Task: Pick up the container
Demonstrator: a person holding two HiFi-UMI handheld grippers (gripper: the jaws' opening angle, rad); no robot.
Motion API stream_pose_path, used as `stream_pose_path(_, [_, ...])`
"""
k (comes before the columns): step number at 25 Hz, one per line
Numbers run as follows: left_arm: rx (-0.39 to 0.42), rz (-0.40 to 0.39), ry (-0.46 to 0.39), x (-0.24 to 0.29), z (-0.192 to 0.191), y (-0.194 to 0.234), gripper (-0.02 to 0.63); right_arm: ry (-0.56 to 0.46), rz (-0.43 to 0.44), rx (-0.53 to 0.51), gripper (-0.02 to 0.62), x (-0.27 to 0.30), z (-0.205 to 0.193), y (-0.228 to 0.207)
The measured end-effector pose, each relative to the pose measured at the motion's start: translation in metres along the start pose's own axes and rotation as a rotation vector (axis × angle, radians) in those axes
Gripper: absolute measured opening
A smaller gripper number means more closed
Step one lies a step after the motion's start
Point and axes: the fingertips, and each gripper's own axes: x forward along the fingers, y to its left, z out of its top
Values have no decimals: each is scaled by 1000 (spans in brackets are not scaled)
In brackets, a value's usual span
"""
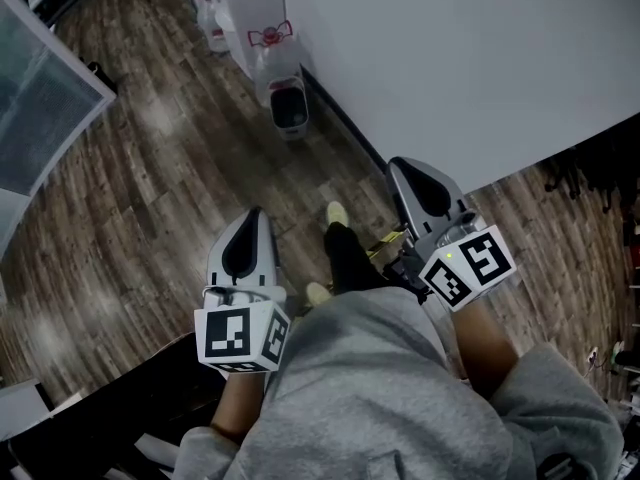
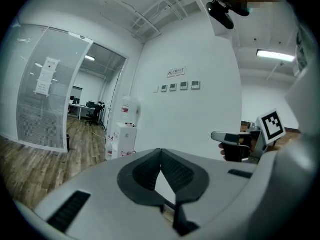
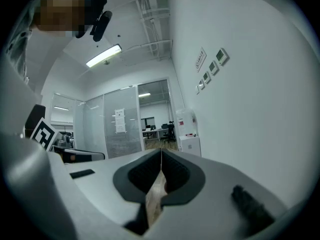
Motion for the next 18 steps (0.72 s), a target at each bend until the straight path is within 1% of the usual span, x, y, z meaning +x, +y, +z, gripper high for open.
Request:
stream_pose_path(9, [0, 9, 28, 35, -1, 14, 14, 2, 11, 10, 25, 36, -2, -22])
stream_pose_path(18, [10, 10, 53, 107, 9, 28, 14, 28, 14, 28, 25, 84, -6, -69])
